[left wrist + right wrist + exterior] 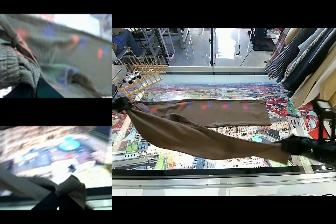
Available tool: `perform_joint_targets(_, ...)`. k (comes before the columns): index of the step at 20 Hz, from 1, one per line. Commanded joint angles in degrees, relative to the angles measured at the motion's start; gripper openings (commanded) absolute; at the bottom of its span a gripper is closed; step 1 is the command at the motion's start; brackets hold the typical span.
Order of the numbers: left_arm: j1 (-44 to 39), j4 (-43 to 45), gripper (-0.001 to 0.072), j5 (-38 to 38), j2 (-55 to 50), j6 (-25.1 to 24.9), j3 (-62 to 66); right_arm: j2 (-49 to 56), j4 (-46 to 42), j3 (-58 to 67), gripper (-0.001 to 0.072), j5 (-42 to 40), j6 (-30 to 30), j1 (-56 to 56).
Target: Fold the clothes and pants, and hang the long-sleeved shirts on hangers.
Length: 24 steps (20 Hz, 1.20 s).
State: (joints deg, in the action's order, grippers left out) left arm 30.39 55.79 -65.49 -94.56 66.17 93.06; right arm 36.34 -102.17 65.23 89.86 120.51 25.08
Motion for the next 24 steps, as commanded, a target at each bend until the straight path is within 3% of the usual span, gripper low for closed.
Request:
perform_joint_targets(1,-5.22,4.04,0.0009,-1.16,-4.11,2.89,0.20,7.93,-12.76,-0.37,0.0012,-3.23,-5.14,-13.49)
perform_joint_targets(3,-6.64,4.00,0.0022,-0.79,-5.73,2.89,0.20,19.96,-0.76,-0.35,0.0014,-14.75,-13.86,-30.80)
perform_joint_targets(5,-6.95,3.98,0.0234,0.92,-6.16,2.91,0.26,32.24,14.95,0.17,0.0015,-29.24,-21.75,-45.11)
perform_joint_targets(6,-6.56,4.00,0.0381,1.70,-6.08,3.93,0.52,38.18,23.45,1.60,0.0143,-33.27,-26.58,-50.42)
perform_joint_targets(7,-5.81,4.00,0.0454,1.77,-6.05,6.16,1.07,43.15,30.05,3.74,0.0370,-33.83,-30.36,-54.10)
perform_joint_targets(8,-4.74,4.02,0.0501,0.72,-6.03,8.28,1.75,47.17,35.41,5.92,0.0505,-31.65,-33.42,-56.87)
perform_joint_targets(10,-2.16,4.35,0.0508,-4.92,-5.84,9.18,2.40,50.86,39.82,7.65,0.0528,-24.70,-38.14,-60.41)
perform_joint_targets(13,2.10,10.97,0.0507,-15.10,-5.81,16.15,2.16,47.50,35.56,1.51,0.0526,-19.76,-40.89,-63.52)
perform_joint_targets(17,6.01,7.76,0.0505,-16.65,-4.33,16.09,-4.35,35.28,37.00,-17.25,0.0524,-19.82,-46.56,-70.51)
perform_joint_targets(19,7.26,7.10,0.0506,-13.11,-3.56,14.49,-8.13,30.34,38.73,-24.13,0.0525,-19.43,-48.68,-73.83)
perform_joint_targets(24,8.46,-4.31,0.0514,-6.01,-4.02,0.20,-11.50,27.50,41.97,-29.68,0.0525,-14.40,-49.07,-78.31)
